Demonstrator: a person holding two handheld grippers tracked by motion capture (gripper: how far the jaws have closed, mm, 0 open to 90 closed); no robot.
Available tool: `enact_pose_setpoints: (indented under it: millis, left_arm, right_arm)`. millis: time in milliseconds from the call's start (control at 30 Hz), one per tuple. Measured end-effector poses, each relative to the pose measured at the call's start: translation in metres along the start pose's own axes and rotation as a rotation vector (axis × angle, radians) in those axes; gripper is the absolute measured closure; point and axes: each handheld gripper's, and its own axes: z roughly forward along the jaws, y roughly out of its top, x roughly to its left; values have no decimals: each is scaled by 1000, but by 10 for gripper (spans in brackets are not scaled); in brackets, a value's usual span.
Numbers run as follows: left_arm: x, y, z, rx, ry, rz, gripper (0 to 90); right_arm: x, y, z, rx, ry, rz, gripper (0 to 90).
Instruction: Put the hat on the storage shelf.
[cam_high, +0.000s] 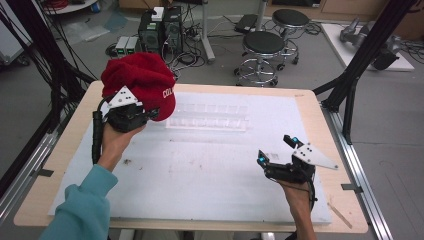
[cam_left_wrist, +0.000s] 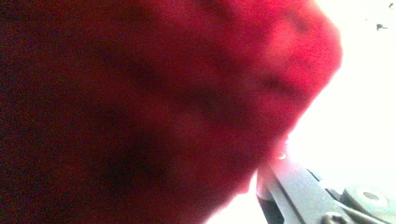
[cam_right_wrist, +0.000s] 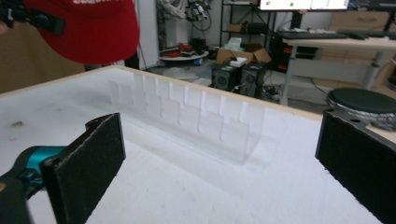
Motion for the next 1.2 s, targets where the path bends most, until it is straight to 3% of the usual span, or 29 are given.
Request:
enact_pose_setpoints:
  millis: [267, 567, 633, 967, 1200]
  left_arm:
    - [0, -4, 15, 30, 37, 15, 846]
    - [-1, -12, 29, 47, 67, 5, 846]
    - [-1, -13, 31, 54, 75, 5, 846]
    - [-2, -16, 41, 75, 118, 18, 846]
    - [-4, -17, 45, 71, 136, 2, 847]
  right_arm:
    - [-3, -30, -8, 5, -44, 22, 4]
    - [-8, -44, -13, -22, -80, 29, 4]
    - [-7, -48, -13, -2, -87, 22, 4]
    - [-8, -67, -8, -16, -98, 20, 4]
    - [-7, -69, -10, -48, -104, 13, 4]
